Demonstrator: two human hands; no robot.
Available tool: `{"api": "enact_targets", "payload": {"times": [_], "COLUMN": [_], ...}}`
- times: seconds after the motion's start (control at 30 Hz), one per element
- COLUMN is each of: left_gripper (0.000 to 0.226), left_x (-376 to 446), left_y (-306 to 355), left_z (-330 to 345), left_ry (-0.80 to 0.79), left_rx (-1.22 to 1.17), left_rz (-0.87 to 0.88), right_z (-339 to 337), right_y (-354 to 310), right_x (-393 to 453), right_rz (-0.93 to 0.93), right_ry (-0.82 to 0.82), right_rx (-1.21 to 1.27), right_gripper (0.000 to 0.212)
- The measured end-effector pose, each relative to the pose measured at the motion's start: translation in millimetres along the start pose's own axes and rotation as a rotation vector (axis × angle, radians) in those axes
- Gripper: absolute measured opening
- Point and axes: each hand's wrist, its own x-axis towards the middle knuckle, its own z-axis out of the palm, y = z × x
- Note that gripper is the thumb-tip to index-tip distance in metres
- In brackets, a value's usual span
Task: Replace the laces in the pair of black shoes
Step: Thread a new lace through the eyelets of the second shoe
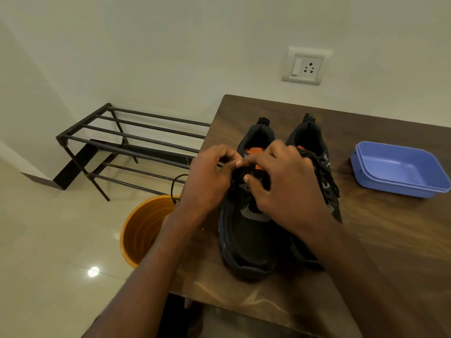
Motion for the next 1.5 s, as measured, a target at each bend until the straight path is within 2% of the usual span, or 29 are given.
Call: {"api": "enact_targets", "payload": {"times": [0.1, 0.23, 0.33, 0.47, 0.6, 0.67, 0.73, 0.8, 0.87, 0.9, 1.0, 1.07, 1.13, 1.23, 1.3, 1.33, 1.4, 1.43, 1.5], "left_gripper": [0.018, 0.014, 0.007, 0.008, 0.009, 0.011, 0.016, 0.024, 0.024, 0.025, 0.038, 0.036, 0.021, 0.014, 0.013, 0.014, 0.032, 0.037, 0.034], "left_x": [0, 0, -1, -4, -5, -6, -7, -6, -7, -8, -14, -16, -15, -12, -11, -12, -13, -14, -15], "left_y": [-6, -3, -7, -3, 3, 6, 9, 17, 36, 49, 84, 92, 87, 59, 43, 41, 49, 57, 69], "left_z": [1, 1, -1, -5, -12, -14, -17, -19, -20, -19, -13, -11, -17, -28, -32, -33, -29, -26, -20], "left_ry": [0.034, 0.088, 0.110, 0.150, 0.152, 0.132, 0.132, 0.167, 0.193, 0.161, -0.083, -0.177, -0.169, -0.096, -0.056, -0.044, -0.061, -0.099, -0.212], "left_rx": [0.068, 0.169, 0.187, 0.172, 0.193, 0.220, 0.263, 0.237, 0.070, -0.050, -0.380, -0.448, -0.391, 0.000, 0.188, 0.173, 0.046, -0.037, -0.154], "left_rz": [-0.034, -0.039, -0.012, -0.070, -0.135, -0.154, -0.143, -0.054, 0.083, 0.130, 0.149, 0.143, 0.116, 0.025, 0.016, 0.041, 0.121, 0.136, 0.117], "right_z": [4, -2, -5, -19, -48, -62, -73, -79, -83, -84, -88, -90, -92, -92, -89, -86, -79, -76, -71], "right_y": [-13, -17, -14, -10, 6, 17, 27, 33, 29, 24, 7, 8, 18, 41, 47, 46, 35, 29, 21], "right_x": [-2, 0, -2, -3, -3, -4, -4, -5, -9, -9, -10, -10, -10, -11, -12, -12, -12, -11, -10], "right_rz": [0.008, 0.060, 0.152, 0.372, 0.591, 0.605, 0.586, 0.515, 0.405, 0.347, 0.197, 0.174, 0.235, 0.363, 0.392, 0.382, 0.331, 0.298, 0.246], "right_ry": [-0.105, -0.080, -0.077, -0.126, -0.175, -0.063, 0.059, 0.075, 0.001, -0.056, -0.203, -0.188, -0.084, 0.094, 0.111, 0.078, -0.027, -0.069, -0.103], "right_rx": [-0.078, 0.005, 0.141, 0.600, 1.291, 1.603, 1.732, 1.562, 1.291, 1.201, 1.092, 1.077, 1.090, 1.052, 0.979, 0.957, 0.962, 0.970, 0.988], "right_gripper": [0.031, 0.018, 0.020, 0.028, 0.021, 0.021, 0.017, 0.015, 0.016, 0.017, 0.012, 0.011, 0.010, 0.006, 0.004, 0.004, 0.006, 0.007, 0.009]}}
